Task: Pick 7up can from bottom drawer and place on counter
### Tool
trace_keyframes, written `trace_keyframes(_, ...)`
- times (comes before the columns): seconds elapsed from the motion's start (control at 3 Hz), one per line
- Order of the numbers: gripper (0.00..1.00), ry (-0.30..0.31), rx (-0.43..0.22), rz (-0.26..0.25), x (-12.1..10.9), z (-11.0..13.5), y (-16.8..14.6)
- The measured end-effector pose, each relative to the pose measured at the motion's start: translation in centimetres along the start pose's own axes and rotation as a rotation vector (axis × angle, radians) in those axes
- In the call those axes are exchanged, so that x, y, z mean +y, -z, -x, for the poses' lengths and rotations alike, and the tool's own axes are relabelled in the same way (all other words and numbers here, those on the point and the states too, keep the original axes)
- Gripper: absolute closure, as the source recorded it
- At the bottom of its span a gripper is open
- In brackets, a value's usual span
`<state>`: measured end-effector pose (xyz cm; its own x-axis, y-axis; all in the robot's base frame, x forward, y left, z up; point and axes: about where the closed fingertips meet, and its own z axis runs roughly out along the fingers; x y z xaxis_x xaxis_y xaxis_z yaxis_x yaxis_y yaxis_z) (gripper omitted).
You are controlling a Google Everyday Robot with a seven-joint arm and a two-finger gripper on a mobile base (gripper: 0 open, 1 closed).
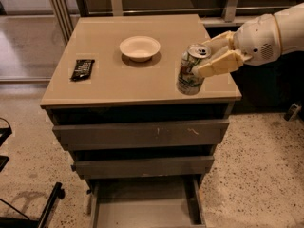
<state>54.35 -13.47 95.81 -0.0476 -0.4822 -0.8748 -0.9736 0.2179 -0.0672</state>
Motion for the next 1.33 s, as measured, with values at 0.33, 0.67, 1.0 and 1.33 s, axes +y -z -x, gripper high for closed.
trace_keyframes(0.33, 1.0, -0.009, 0.006, -0.005, -2.6, 0.4, -1.5)
trace_keyframes(0.67, 1.0, -0.003, -0.002, -0.017, -4.6, 0.2, -3.1)
trace_keyframes(1.0, 1.0, 0.015, -0.022, -0.024, -6.1, -0.2, -4.5)
trace_keyframes(1.33, 1.0, 0.011, -0.012, -0.016, -7.1, -0.8, -5.8)
